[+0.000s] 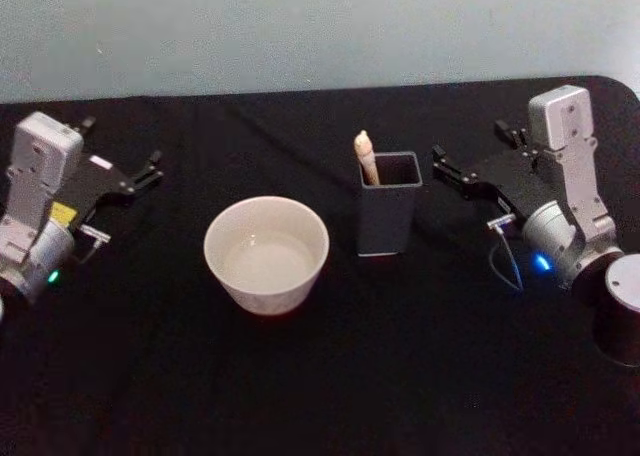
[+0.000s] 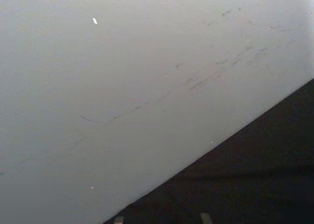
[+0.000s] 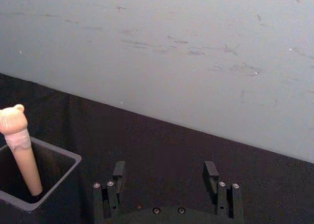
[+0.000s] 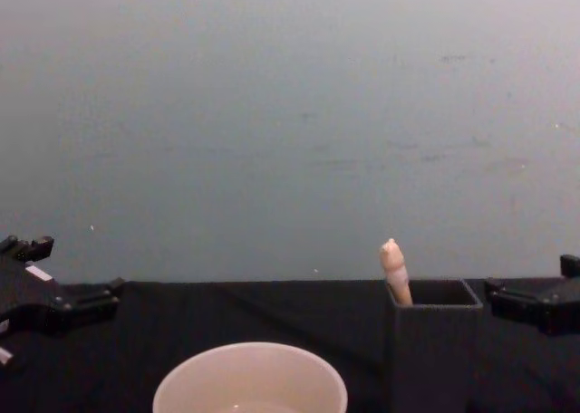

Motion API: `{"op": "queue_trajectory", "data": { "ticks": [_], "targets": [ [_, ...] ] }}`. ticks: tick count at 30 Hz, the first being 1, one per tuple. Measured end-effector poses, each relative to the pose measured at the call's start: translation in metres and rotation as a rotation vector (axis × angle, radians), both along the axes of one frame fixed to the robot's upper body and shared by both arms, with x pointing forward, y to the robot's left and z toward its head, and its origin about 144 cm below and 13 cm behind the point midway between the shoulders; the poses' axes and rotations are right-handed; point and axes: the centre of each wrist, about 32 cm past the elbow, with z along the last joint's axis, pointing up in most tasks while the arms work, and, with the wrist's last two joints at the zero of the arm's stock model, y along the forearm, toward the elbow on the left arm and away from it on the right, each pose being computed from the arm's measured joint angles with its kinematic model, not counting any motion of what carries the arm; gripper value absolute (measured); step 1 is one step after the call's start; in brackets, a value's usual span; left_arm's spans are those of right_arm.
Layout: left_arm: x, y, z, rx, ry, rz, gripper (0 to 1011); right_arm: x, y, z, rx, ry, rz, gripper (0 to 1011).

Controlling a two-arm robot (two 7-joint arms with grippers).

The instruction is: Pick up the stirring spoon with one hand, stir inside the cup, then place it back in its original position.

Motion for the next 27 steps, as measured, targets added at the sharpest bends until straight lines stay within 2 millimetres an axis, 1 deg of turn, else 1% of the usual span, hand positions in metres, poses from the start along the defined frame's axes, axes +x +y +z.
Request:
{"op": "queue_trajectory", "data": {
  "ticks": [27],
  "targets": [
    [0.0,0.0,0.0,0.0,0.0,0.0,1001,0.0,-0.0004,0.0008,0.004,-0.005,-0.001,1003]
  ]
}}
